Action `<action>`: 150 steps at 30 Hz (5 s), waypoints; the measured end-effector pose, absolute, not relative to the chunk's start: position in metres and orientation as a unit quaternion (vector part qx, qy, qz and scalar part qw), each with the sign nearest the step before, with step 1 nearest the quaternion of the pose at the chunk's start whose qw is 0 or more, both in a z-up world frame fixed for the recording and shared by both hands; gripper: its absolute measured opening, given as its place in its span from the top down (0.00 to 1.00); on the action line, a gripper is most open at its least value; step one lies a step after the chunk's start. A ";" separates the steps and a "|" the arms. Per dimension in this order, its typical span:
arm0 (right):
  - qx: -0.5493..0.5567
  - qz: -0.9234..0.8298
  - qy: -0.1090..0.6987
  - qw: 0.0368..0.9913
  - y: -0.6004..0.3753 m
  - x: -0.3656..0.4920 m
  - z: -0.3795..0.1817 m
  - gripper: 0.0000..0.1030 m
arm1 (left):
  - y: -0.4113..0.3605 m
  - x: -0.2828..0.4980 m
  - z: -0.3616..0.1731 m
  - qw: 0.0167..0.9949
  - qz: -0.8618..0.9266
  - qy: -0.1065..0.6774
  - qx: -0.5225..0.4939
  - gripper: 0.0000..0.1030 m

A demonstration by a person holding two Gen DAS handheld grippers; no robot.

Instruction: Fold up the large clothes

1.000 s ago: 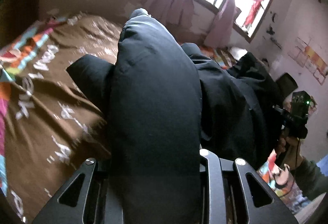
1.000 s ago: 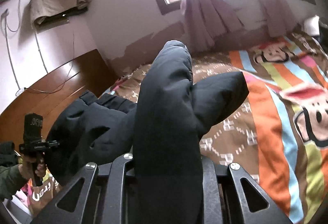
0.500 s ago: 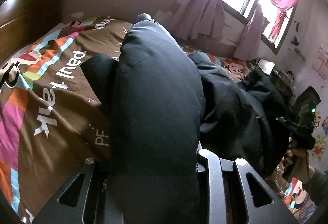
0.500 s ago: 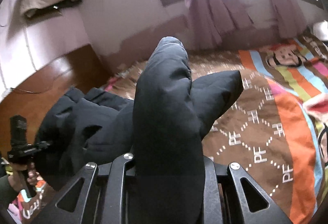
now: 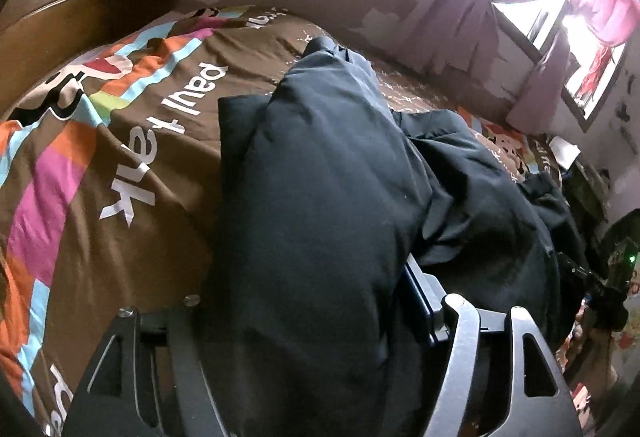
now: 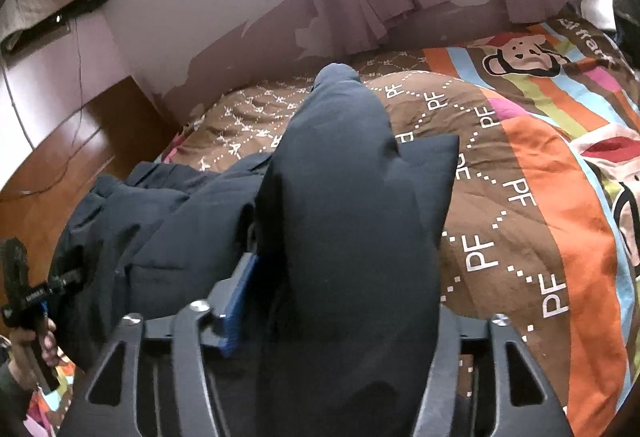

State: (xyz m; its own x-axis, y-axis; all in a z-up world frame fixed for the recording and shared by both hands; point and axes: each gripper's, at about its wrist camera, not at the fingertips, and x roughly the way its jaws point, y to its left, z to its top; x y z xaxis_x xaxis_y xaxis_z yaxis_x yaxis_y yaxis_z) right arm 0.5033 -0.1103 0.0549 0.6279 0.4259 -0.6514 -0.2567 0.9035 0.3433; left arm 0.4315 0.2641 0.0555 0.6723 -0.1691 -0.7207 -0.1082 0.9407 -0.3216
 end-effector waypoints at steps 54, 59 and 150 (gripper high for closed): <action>0.044 0.198 0.232 0.951 -0.067 0.282 0.212 0.00 | 0.133 0.248 0.217 0.977 -0.052 0.201 -0.046 0.02; 0.035 0.198 0.209 0.957 -0.065 0.249 0.221 0.00 | 0.126 0.224 0.227 0.981 -0.053 0.180 -0.043 0.02; -0.020 0.210 0.237 0.948 -0.047 0.161 0.159 0.00 | 0.117 0.126 0.142 0.978 -0.009 0.208 -0.010 0.02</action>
State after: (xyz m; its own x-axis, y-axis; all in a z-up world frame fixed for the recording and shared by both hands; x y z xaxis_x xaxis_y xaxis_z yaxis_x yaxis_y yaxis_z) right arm 0.1609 -0.0474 0.1591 0.7991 0.3888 -0.4585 -0.4075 0.9111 0.0624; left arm 0.1262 0.1172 0.1420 0.9132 -0.0226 -0.4069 0.0144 0.9996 -0.0232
